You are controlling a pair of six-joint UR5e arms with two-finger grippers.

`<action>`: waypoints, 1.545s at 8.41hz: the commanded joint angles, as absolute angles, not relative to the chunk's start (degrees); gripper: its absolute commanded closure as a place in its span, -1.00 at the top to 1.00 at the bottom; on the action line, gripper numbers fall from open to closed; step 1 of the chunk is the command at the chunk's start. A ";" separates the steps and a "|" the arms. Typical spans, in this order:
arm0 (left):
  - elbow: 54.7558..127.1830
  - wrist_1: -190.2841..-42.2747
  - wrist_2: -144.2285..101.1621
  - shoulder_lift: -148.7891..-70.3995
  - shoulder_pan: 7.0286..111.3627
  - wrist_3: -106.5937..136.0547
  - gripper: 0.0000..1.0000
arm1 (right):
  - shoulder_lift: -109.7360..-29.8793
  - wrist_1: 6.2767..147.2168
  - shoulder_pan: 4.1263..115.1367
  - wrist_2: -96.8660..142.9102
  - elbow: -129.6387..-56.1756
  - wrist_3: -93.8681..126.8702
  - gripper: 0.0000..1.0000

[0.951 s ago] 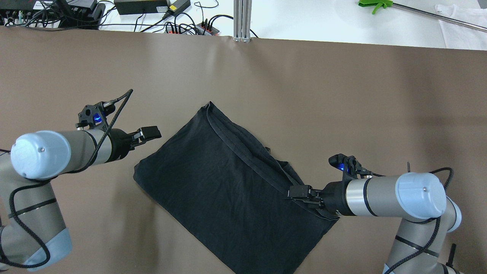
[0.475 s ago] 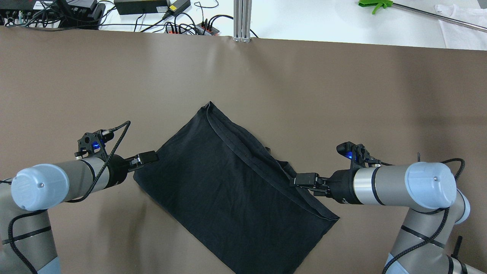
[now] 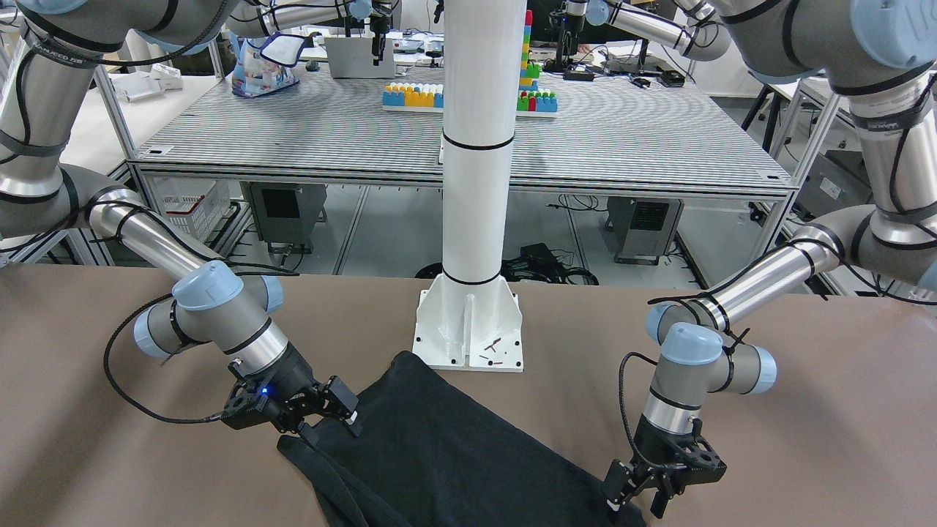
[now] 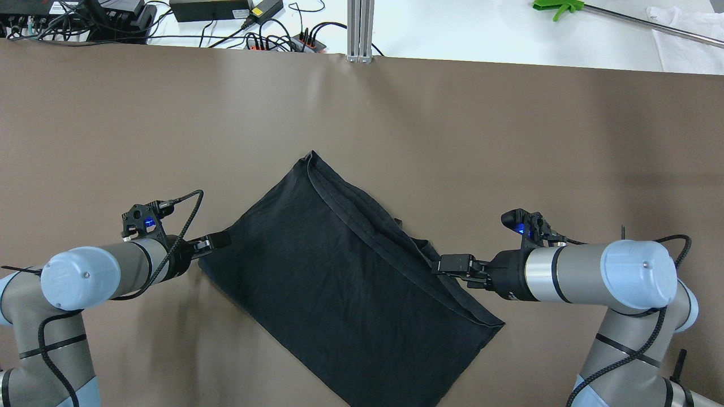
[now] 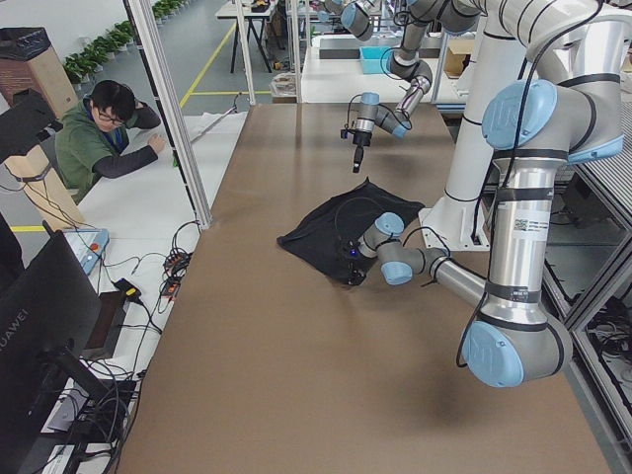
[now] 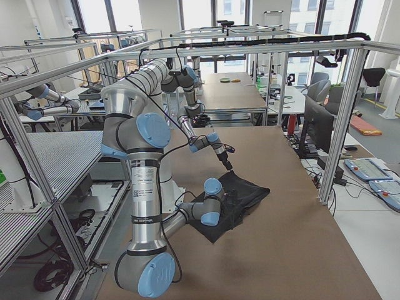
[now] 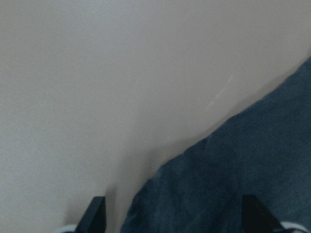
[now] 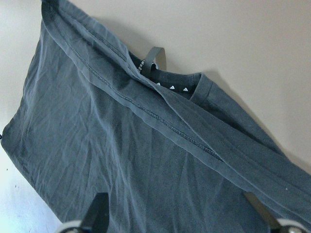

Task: Fold clothes
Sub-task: 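Grasp the far corner with the left gripper while the right grasps the side edge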

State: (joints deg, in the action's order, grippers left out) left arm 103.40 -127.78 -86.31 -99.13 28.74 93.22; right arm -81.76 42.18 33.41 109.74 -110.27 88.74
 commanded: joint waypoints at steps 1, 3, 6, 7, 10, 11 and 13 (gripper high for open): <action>103.01 -127.79 -86.40 -98.88 28.74 93.34 1.00 | -81.74 42.19 33.40 109.60 -110.22 88.77 0.89; 103.01 -127.79 -86.40 -98.70 28.30 93.43 1.00 | -81.74 42.19 33.40 109.60 -110.21 88.77 0.89; 100.03 -130.94 -86.40 -99.23 27.25 93.34 0.96 | -81.83 42.19 32.96 107.76 -110.21 88.77 0.89; 99.93 -131.91 -86.66 -99.32 27.25 93.60 0.27 | -81.83 42.19 32.96 107.75 -110.21 88.77 0.89; 102.38 -131.66 -87.53 -99.23 27.42 93.60 -1.00 | -81.74 42.19 32.96 107.75 -110.21 88.68 0.89; 104.05 -131.14 -89.89 -98.71 27.68 93.52 -1.00 | -81.74 42.19 32.96 107.75 -110.21 88.77 0.89; 105.64 -127.82 -90.53 -99.05 28.12 93.43 -1.00 | -81.74 42.19 33.05 107.75 -110.21 88.68 0.89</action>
